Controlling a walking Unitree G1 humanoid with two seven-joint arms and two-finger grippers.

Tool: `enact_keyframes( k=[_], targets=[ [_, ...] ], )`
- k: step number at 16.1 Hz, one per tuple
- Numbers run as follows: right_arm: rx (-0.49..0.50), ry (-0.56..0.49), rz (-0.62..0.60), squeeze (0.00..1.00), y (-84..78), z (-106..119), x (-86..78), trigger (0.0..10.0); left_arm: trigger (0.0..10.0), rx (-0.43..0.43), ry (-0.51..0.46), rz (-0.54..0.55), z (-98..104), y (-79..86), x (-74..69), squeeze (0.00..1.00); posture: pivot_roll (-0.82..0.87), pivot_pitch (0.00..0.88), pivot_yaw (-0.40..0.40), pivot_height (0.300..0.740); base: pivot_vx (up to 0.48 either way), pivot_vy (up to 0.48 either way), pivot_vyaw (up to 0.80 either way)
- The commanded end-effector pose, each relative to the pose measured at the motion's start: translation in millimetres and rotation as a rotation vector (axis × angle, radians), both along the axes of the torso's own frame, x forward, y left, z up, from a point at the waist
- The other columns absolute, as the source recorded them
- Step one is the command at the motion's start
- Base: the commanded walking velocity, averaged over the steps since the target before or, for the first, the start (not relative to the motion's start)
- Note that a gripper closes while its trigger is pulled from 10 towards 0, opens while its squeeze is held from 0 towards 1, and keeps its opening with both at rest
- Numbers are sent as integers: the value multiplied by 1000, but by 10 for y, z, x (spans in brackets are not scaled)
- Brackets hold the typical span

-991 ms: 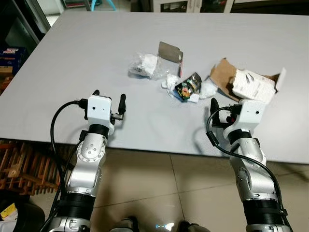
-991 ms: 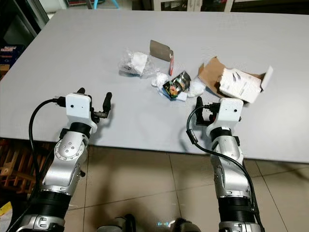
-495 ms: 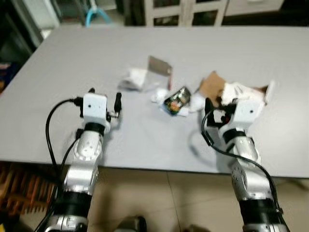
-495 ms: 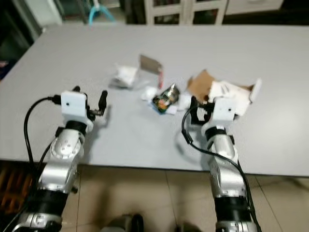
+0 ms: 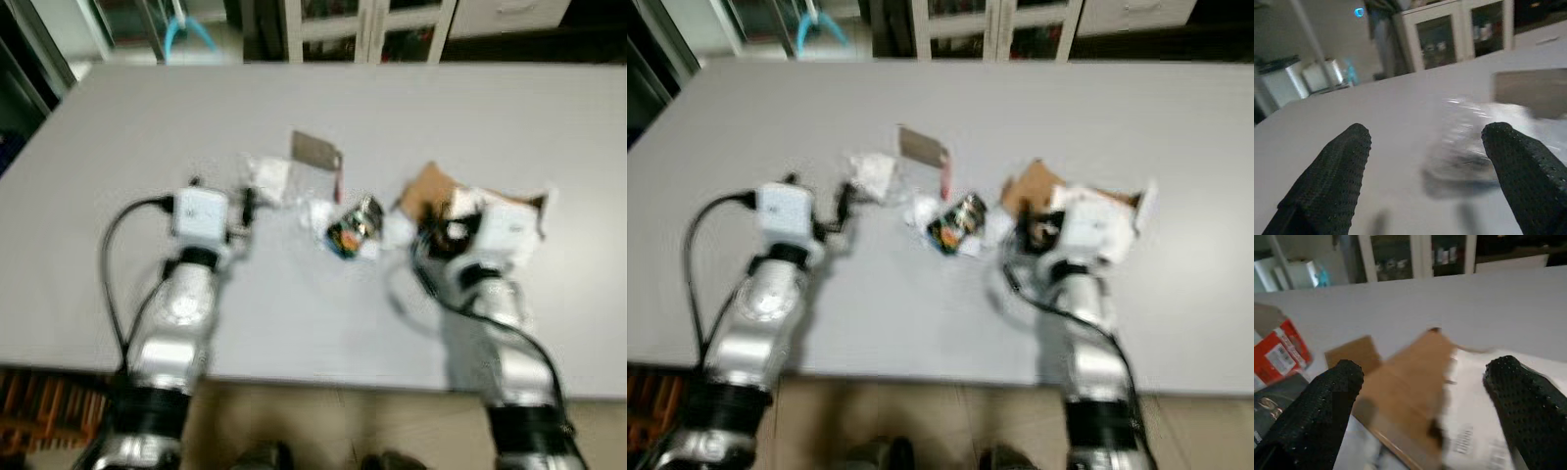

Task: Picking trash to rubbish bin

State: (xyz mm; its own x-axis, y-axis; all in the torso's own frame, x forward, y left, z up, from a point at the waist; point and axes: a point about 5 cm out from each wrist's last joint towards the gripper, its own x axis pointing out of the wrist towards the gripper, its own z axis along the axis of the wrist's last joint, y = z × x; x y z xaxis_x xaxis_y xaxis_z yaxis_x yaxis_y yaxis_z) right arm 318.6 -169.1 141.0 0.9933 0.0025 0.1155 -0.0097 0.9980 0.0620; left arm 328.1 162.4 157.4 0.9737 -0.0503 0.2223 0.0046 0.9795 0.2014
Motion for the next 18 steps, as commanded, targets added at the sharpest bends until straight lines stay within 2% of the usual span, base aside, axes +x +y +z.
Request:
enact_keyframes(
  k=[1,8,12,18],
  targets=[
    [1,4,-26,0,-85,2,-12,10000,10000,2,3,-6,3,-46,-1,0,-3,171,55,740,0,0,0],
    [4,8,-19,0,-79,-3,-17,10000,10000,-20,-9,-28,37,-75,17,0,0,177,51,740,0,0,0],
    [4,2,-12,0,-68,24,-10,10000,10000,-23,-24,-71,162,-114,175,0,-8,175,52,740,0,0,0],
    [1,0,-3,0,-62,37,-36,10000,10000,-33,24,-160,158,-226,347,0,-26,185,52,740,0,0,0]
  ],
)
